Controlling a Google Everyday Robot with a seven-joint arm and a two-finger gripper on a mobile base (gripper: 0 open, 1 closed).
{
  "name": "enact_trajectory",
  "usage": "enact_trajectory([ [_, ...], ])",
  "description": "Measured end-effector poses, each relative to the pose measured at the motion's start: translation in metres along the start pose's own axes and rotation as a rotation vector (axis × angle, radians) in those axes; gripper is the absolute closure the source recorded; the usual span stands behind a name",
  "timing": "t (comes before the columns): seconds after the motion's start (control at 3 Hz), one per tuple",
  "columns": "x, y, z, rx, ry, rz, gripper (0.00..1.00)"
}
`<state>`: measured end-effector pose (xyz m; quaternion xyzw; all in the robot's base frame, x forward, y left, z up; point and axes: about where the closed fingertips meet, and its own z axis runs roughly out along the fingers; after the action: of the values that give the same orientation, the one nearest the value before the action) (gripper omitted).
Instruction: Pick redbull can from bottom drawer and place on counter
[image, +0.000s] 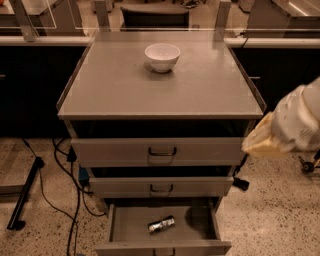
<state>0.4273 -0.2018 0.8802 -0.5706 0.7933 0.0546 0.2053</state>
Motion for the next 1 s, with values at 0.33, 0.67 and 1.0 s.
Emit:
enact_trajectory([
  [0.33, 0.008, 0.033, 0.071, -0.067, -0.162, 0.057, 1.00],
  [0.67, 0.006, 0.026, 0.080, -0.027, -0.203, 0.085, 1.00],
  [1.0, 0.015, 0.029, 0.089, -0.054, -0.227, 0.116, 1.00],
])
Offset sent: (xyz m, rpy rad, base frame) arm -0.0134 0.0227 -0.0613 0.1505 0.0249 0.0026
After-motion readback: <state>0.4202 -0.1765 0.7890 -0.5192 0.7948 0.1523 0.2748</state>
